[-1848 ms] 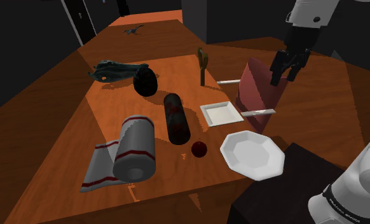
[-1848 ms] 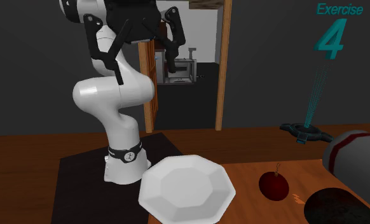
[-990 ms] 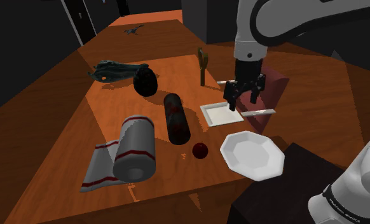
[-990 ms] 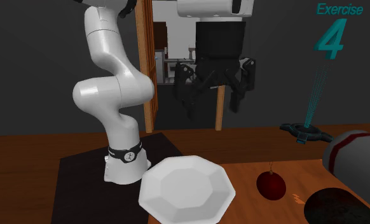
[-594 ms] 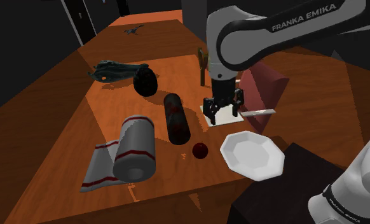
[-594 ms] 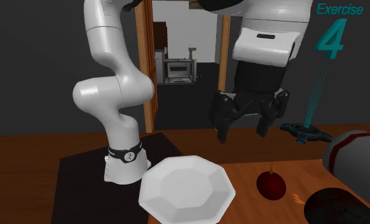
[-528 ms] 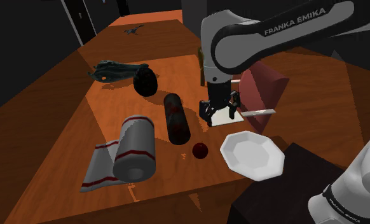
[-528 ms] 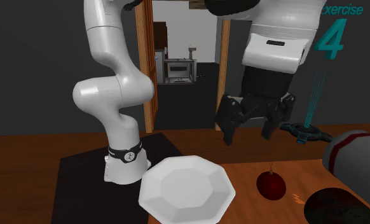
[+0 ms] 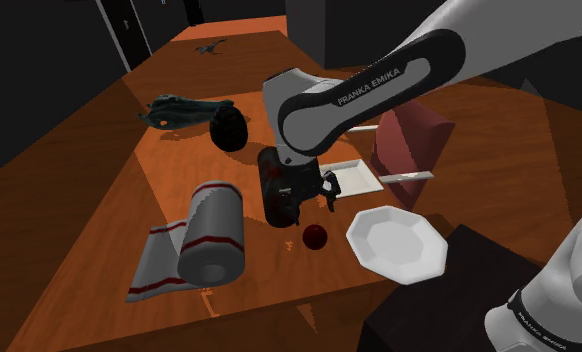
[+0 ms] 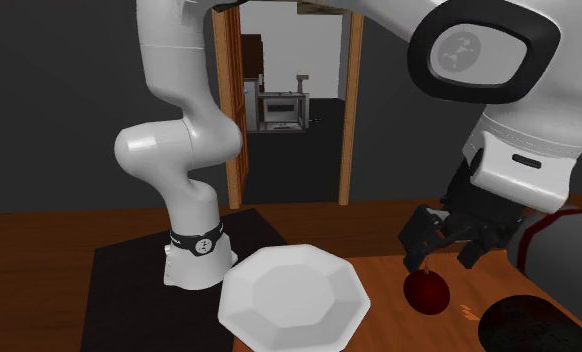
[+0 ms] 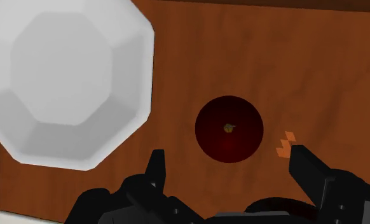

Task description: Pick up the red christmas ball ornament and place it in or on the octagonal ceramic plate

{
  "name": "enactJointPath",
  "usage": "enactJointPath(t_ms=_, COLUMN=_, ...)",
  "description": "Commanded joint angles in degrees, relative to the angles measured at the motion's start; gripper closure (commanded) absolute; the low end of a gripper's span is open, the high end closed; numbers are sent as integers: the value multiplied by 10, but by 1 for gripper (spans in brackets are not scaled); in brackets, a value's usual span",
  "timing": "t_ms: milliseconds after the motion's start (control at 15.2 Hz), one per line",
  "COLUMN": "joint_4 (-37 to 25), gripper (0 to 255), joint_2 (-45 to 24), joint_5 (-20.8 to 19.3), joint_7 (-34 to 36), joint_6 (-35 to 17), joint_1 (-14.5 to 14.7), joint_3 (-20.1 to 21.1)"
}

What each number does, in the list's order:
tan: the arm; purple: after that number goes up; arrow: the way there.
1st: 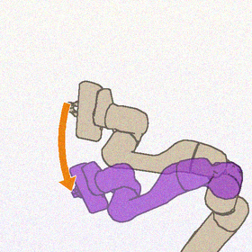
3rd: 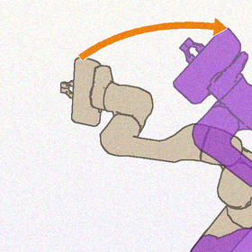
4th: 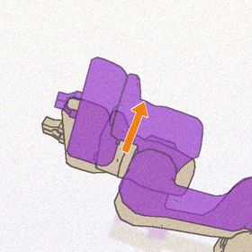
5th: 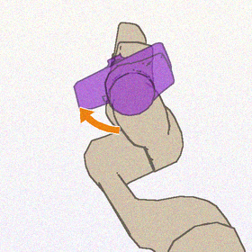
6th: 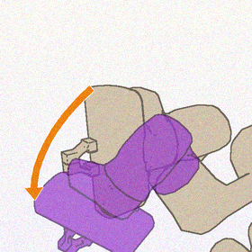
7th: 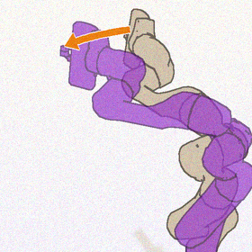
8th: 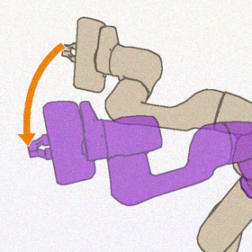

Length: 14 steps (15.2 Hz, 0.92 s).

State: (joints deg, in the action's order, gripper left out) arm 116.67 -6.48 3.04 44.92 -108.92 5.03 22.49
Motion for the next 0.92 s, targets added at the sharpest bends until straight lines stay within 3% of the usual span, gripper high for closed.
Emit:
enactJointPath(t_ms=0, joint_4=-30, gripper=0, joint_2=-45, joint_5=-15, joint_7=25, joint_6=1, joint_1=7, joint_3=1)
enactJointPath(t_ms=462, joint_4=12, gripper=0, joint_2=-56, joint_5=-18, joint_7=28, joint_6=-52, joint_1=10, joint_3=0)
enactJointPath(t_ms=858, joint_4=16, gripper=0, joint_2=-57, joint_5=-19, joint_7=28, joint_6=-57, joint_1=11, joint_3=0)
